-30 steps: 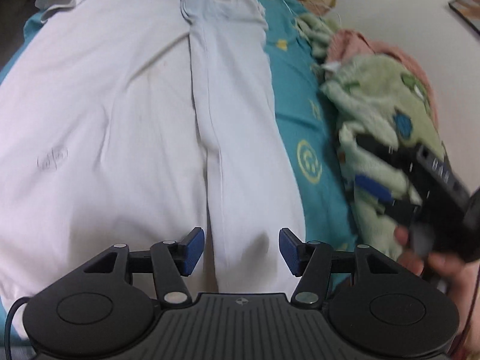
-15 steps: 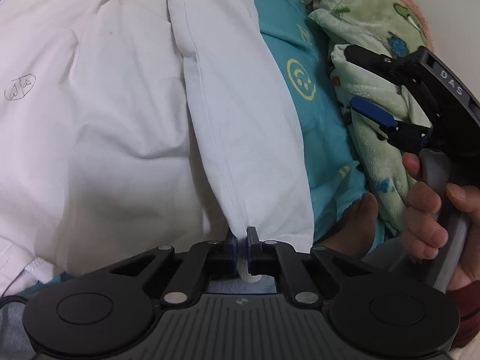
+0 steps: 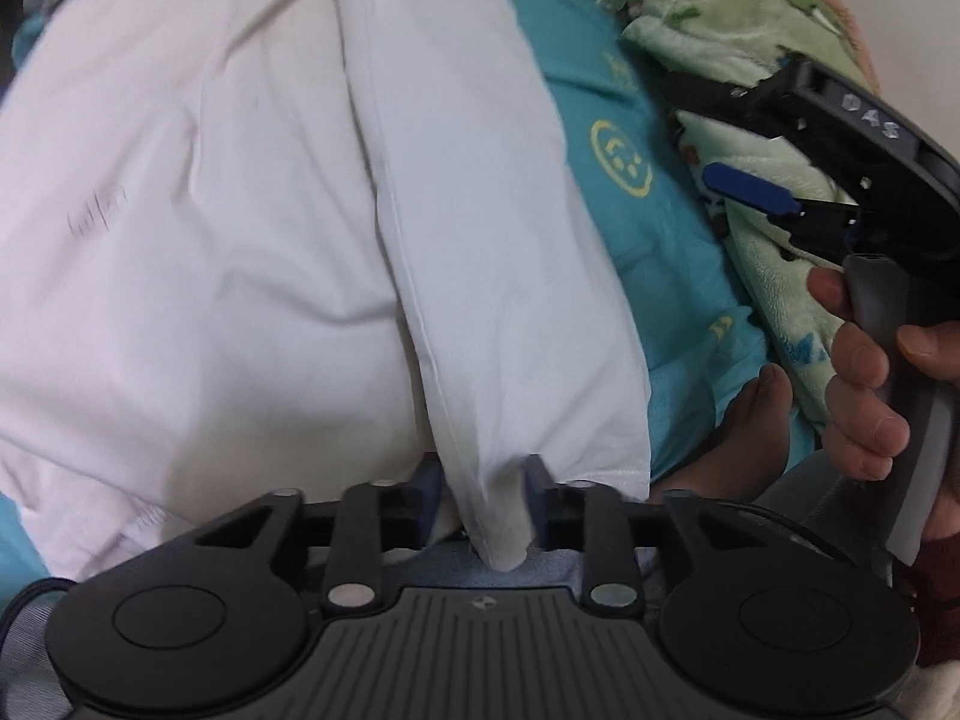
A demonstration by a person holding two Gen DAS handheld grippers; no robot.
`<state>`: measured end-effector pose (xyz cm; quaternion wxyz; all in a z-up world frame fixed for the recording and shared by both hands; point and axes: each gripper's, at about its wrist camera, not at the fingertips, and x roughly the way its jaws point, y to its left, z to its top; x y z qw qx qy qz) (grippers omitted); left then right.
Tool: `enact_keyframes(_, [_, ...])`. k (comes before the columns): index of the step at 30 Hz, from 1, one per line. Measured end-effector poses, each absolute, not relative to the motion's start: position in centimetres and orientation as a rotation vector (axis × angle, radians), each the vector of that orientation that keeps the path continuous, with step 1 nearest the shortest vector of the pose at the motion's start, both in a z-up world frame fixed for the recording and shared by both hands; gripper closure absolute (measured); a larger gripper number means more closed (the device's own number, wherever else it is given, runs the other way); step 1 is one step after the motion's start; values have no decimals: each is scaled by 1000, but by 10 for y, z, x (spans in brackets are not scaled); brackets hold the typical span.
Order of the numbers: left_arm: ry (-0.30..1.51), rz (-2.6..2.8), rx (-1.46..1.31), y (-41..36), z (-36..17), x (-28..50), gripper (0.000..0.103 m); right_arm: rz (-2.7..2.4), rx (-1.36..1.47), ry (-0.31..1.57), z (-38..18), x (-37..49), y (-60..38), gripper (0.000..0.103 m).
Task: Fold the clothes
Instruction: 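Grasp the shirt side edge with the left gripper and fold it inward, then open the left gripper and lift it off the folded shirt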
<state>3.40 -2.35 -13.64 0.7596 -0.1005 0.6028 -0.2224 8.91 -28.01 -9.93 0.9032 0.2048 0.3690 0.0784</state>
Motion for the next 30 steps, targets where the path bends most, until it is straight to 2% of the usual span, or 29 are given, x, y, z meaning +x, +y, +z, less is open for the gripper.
enact_keyframes(3, [1200, -474, -162, -25, -113, 38, 51, 174, 408, 748, -96, 87, -276, 19])
enact_keyframes(7, [980, -387, -63, -17, -78, 44, 29, 189, 388, 728, -92, 85, -271, 19])
enact_keyframes(9, [861, -339, -25, -10, -64, 45, 23, 202, 371, 702, -87, 80, -267, 19])
enact_keyframes(14, [650, -234, -7, -3, -60, 45, 17, 241, 328, 636, -77, 70, -253, 19])
enact_keyframes(30, [577, -122, 5, 32, -67, 43, 17, 240, 310, 558, -46, 76, -215, 19])
